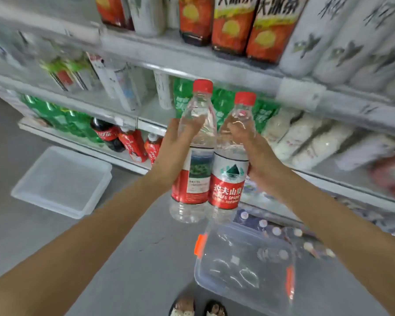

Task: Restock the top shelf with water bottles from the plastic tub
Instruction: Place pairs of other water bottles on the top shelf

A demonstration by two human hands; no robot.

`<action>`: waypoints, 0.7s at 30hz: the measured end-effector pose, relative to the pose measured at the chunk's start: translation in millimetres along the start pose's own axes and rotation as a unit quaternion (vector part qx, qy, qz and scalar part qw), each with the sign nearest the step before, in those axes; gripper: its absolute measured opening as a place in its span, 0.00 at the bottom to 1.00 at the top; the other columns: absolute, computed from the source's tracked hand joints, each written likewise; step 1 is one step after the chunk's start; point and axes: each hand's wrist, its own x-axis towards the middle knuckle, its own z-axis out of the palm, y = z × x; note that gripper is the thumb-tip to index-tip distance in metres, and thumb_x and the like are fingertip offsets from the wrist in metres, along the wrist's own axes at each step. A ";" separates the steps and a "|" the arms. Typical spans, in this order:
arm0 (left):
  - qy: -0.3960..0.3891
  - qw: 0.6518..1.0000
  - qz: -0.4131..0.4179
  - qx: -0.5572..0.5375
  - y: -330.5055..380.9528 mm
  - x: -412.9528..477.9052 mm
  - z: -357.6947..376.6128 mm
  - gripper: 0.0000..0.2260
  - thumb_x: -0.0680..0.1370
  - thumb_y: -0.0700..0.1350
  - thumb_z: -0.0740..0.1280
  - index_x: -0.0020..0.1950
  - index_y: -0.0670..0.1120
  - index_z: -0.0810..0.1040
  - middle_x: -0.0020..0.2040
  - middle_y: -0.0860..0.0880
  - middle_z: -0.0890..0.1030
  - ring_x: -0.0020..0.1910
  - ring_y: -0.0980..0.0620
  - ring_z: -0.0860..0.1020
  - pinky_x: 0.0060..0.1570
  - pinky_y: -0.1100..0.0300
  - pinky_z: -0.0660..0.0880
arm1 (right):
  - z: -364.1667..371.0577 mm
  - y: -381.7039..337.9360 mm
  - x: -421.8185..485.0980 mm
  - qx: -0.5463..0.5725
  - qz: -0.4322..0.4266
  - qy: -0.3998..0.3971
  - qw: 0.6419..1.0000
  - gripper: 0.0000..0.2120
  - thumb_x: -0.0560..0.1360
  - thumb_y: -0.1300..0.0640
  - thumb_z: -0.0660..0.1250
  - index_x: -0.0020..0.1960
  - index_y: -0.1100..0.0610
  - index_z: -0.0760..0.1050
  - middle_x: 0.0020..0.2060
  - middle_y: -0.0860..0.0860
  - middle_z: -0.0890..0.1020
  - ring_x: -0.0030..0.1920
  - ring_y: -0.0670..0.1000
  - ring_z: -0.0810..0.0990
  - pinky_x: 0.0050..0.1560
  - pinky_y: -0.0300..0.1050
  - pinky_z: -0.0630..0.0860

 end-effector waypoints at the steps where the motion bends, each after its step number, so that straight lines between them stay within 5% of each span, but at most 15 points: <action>1: -0.005 1.000 0.001 -0.016 17.1 -5.5 3.3 0.32 0.64 0.67 0.66 0.63 0.53 0.70 0.57 0.57 0.77 0.55 0.61 0.77 0.58 0.58 0.72 | 0.4 -16.3 -8.4 0.004 -0.011 0.012 1.000 0.22 0.64 0.42 0.72 0.55 0.48 0.76 0.45 0.45 0.85 0.47 0.46 0.84 0.50 0.47 0.76; 3: -0.020 0.999 0.002 -0.046 49.5 -16.9 8.0 0.24 0.66 0.65 0.68 0.57 0.56 0.72 0.56 0.57 0.78 0.56 0.58 0.77 0.61 0.52 0.71 | 1.7 -46.6 -27.2 0.009 -0.029 0.033 0.999 0.29 0.61 0.39 0.71 0.59 0.50 0.76 0.51 0.48 0.84 0.52 0.49 0.83 0.54 0.48 0.77; 8: -0.049 0.997 0.030 -0.057 118.2 -50.3 17.2 0.36 0.65 0.69 0.66 0.68 0.51 0.70 0.64 0.51 0.76 0.62 0.52 0.75 0.63 0.47 0.71 | 3.1 -117.0 -74.3 -0.008 -0.075 0.051 0.996 0.22 0.64 0.41 0.72 0.55 0.47 0.77 0.49 0.46 0.85 0.52 0.48 0.82 0.57 0.50 0.76; 12: -0.098 0.993 0.051 -0.035 171.0 -80.9 25.4 0.14 0.74 0.58 0.65 0.57 0.56 0.76 0.48 0.62 0.82 0.52 0.61 0.80 0.49 0.64 0.76 | 8.7 -167.6 -107.1 0.006 -0.110 0.083 0.990 0.30 0.65 0.39 0.71 0.63 0.52 0.74 0.55 0.49 0.82 0.56 0.49 0.81 0.56 0.49 0.76; 14: -0.112 0.990 0.080 -0.033 203.9 -97.5 33.4 0.08 0.74 0.56 0.66 0.51 0.57 0.76 0.40 0.62 0.83 0.43 0.64 0.81 0.44 0.66 0.78 | 13.2 -195.4 -122.5 0.014 -0.131 0.104 0.986 0.24 0.68 0.41 0.68 0.60 0.52 0.75 0.51 0.49 0.83 0.53 0.50 0.82 0.54 0.48 0.77; 18: -0.107 0.977 0.182 -0.029 269.9 -121.7 47.7 0.16 0.70 0.57 0.70 0.51 0.49 0.80 0.47 0.51 0.85 0.46 0.55 0.83 0.46 0.62 0.77 | 20.6 -255.0 -149.4 -0.010 -0.176 0.147 0.973 0.18 0.74 0.43 0.65 0.59 0.51 0.76 0.51 0.50 0.83 0.53 0.51 0.81 0.59 0.54 0.75; 21: -0.100 0.968 0.229 -0.036 316.0 -135.3 49.5 0.15 0.72 0.56 0.69 0.52 0.48 0.81 0.49 0.48 0.84 0.49 0.50 0.82 0.51 0.56 0.77 | 26.1 -305.0 -173.6 -0.021 -0.236 0.150 0.960 0.17 0.74 0.46 0.64 0.57 0.56 0.76 0.46 0.49 0.83 0.46 0.47 0.81 0.50 0.46 0.77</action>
